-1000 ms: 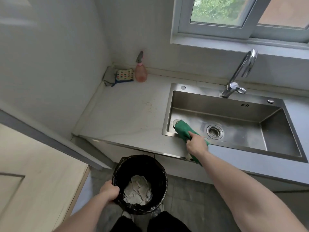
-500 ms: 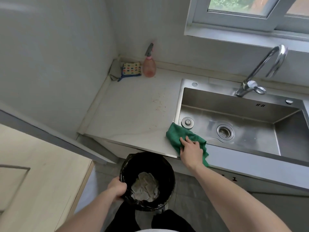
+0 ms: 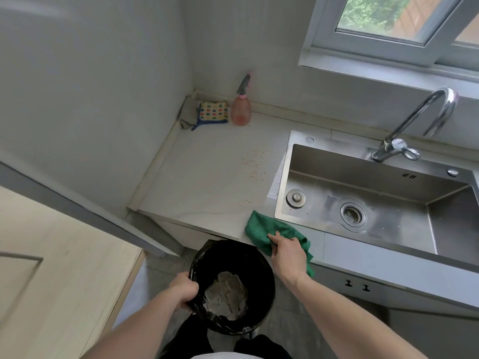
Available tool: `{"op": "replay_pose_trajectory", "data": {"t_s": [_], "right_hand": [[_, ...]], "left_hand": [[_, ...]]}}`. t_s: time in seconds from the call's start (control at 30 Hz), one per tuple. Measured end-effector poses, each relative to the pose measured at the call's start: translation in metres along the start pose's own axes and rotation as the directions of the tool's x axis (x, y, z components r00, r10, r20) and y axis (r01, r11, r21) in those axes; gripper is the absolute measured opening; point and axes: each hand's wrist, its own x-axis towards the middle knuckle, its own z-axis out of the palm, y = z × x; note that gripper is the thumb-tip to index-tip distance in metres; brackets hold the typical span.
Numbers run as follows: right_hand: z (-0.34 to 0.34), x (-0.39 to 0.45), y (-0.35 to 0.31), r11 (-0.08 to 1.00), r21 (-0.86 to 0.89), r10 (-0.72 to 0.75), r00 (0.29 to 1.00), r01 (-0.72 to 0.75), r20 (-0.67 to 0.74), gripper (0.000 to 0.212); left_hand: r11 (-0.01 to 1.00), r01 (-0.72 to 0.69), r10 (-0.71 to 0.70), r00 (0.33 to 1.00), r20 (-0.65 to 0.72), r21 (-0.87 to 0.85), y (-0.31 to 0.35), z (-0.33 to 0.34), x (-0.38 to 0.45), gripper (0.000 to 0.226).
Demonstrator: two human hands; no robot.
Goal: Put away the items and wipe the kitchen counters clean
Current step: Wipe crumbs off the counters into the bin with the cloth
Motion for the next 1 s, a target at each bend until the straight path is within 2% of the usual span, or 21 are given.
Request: {"op": "replay_pose_trajectory", "data": {"t_s": [0.13, 0.27, 0.43, 0.63, 0.8, 1.0], "right_hand": [[0.008, -0.023, -0.021, 0.996, 0.041, -0.077, 0.997, 0.076, 0.024, 0.044], [0.026, -0.052, -0.043, 0.983, 0.107, -0.166, 0.977, 0.152, 0.136, 0.042], [0.001, -0.047, -0.05, 0.961, 0.238, -0.142, 0.99, 0.139, -0.002, 0.042], [-0.069, 0.006, -0.037, 0.934, 0.336, -0.053, 0.977, 0.121, -0.205, 0.023], [-0.093, 0.064, -0.025, 0.964, 0.265, 0.046, 0.959, 0.031, -0.28, 0.025], [-0.072, 0.116, -0.027, 0.992, 0.126, 0.007, 0.983, 0.017, -0.185, 0.028]], "left_hand": [[1.0, -0.021, 0.021, 1.0, 0.018, 0.023, 0.007, -0.002, -0.011, 0.035], [0.999, -0.028, 0.028, 0.999, 0.015, 0.027, 0.01, -0.003, -0.02, 0.031], [0.999, -0.036, 0.036, 0.999, 0.004, 0.022, 0.011, -0.009, -0.023, 0.032], [0.999, -0.033, 0.033, 0.999, 0.02, 0.031, 0.011, -0.017, -0.023, 0.037], [0.999, -0.033, 0.032, 0.999, 0.042, 0.026, 0.013, -0.024, -0.025, 0.045], [0.999, -0.035, 0.033, 0.999, 0.037, 0.031, 0.015, -0.029, -0.017, 0.044]]}}
